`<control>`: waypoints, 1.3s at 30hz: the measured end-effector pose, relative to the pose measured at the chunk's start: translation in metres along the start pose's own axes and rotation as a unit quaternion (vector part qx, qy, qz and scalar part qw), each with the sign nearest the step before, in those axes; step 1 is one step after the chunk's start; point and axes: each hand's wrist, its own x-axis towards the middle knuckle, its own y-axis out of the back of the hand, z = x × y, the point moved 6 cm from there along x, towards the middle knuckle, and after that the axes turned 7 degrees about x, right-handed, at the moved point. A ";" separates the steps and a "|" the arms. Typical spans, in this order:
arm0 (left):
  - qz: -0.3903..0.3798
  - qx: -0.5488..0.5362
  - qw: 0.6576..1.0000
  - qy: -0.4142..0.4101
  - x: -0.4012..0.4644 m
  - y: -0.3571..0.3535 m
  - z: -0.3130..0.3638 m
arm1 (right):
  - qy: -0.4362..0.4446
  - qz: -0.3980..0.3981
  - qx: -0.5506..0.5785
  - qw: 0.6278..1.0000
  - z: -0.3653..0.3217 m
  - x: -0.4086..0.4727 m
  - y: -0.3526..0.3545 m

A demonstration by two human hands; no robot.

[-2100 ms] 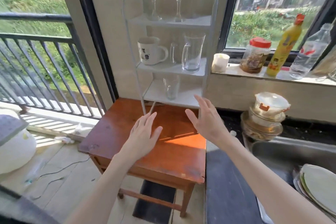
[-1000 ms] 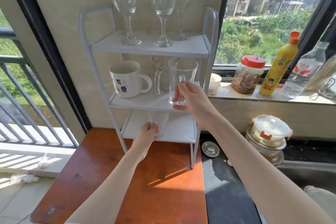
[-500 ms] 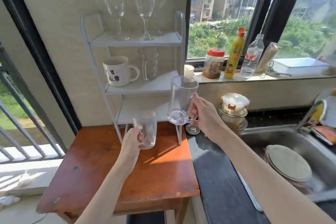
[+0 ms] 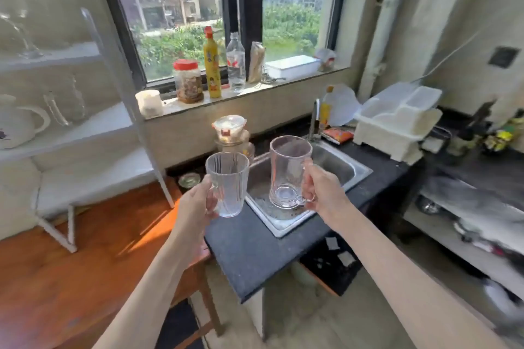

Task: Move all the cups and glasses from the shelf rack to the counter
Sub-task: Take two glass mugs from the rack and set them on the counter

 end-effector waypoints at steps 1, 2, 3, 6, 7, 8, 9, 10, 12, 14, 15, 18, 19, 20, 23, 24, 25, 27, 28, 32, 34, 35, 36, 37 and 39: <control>-0.022 -0.005 1.000 0.004 -0.005 -0.025 0.000 | -0.002 0.018 0.021 1.000 -0.003 -0.007 0.025; -0.046 -0.007 0.999 0.004 -0.010 -0.051 0.000 | -0.002 0.035 0.039 0.999 -0.006 -0.015 0.050; -0.072 -0.009 0.997 0.005 -0.016 -0.079 -0.001 | 0.000 0.052 0.048 0.997 -0.010 -0.023 0.078; -0.149 -0.018 0.989 0.010 -0.044 -0.170 -0.007 | 0.012 0.114 0.021 0.993 -0.024 -0.051 0.171; -0.172 -0.021 0.985 0.009 -0.056 -0.199 -0.011 | 0.016 0.131 0.012 0.991 -0.028 -0.061 0.203; -0.201 -0.018 0.979 0.008 -0.071 -0.234 -0.017 | 0.024 0.152 0.005 0.988 -0.035 -0.072 0.241; -0.224 -0.013 0.974 0.007 -0.083 -0.259 -0.022 | 0.028 0.167 -0.002 0.986 -0.040 -0.080 0.268; -0.242 -0.008 0.970 0.005 -0.093 -0.278 -0.027 | 0.028 0.181 -0.006 0.983 -0.044 -0.087 0.291; -0.281 -0.008 0.960 0.008 -0.123 -0.335 -0.044 | 0.038 0.217 -0.004 0.975 -0.053 -0.105 0.352; -0.311 -0.005 0.950 0.020 -0.153 -0.388 -0.056 | 0.050 0.250 -0.005 0.967 -0.060 -0.122 0.408; -0.328 0.000 0.944 0.025 -0.168 -0.413 -0.061 | 0.052 0.266 -0.003 0.963 -0.062 -0.131 0.434; -0.376 0.027 0.926 0.040 -0.209 -0.481 -0.072 | 0.044 0.316 0.003 0.948 -0.063 -0.158 0.507; -0.389 0.039 0.920 0.039 -0.220 -0.502 -0.075 | 0.041 0.331 0.007 0.943 -0.063 -0.165 0.530; -0.403 0.048 0.913 0.038 -0.231 -0.524 -0.077 | 0.038 0.347 0.013 0.937 -0.062 -0.172 0.552; -0.453 0.065 0.889 0.035 -0.259 -0.589 -0.085 | 0.035 0.391 0.037 0.919 -0.060 -0.191 0.612; -0.465 0.069 0.882 0.037 -0.266 -0.610 -0.089 | 0.036 0.405 0.044 0.913 -0.060 -0.195 0.630; -0.475 0.069 0.877 0.041 -0.273 -0.631 -0.095 | 0.037 0.417 0.051 0.907 -0.060 -0.199 0.649; -0.486 0.075 0.870 0.045 -0.286 -0.674 -0.108 | 0.038 0.442 0.055 0.894 -0.061 -0.205 0.688; -0.488 0.082 0.868 0.046 -0.290 -0.695 -0.116 | 0.038 0.453 0.054 0.889 -0.063 -0.206 0.707; -0.516 0.097 0.849 0.060 -0.302 -0.788 -0.149 | 0.051 0.477 0.070 0.875 -0.076 -0.198 0.786; -0.535 0.100 0.836 0.066 -0.305 -0.836 -0.162 | 0.053 0.487 0.075 0.869 -0.089 -0.188 0.824; -0.544 0.102 0.830 0.070 -0.306 -0.860 -0.166 | 0.052 0.491 0.076 0.866 -0.096 -0.183 0.843; -0.548 0.105 0.826 0.075 -0.308 -0.885 -0.170 | 0.051 0.494 0.078 0.865 -0.104 -0.178 0.862; -0.549 0.111 0.825 0.079 -0.309 -0.910 -0.173 | 0.051 0.497 0.081 0.862 -0.111 -0.172 0.880; -0.544 0.131 0.825 0.082 -0.314 -0.958 -0.180 | 0.053 0.506 0.093 0.856 -0.125 -0.164 0.915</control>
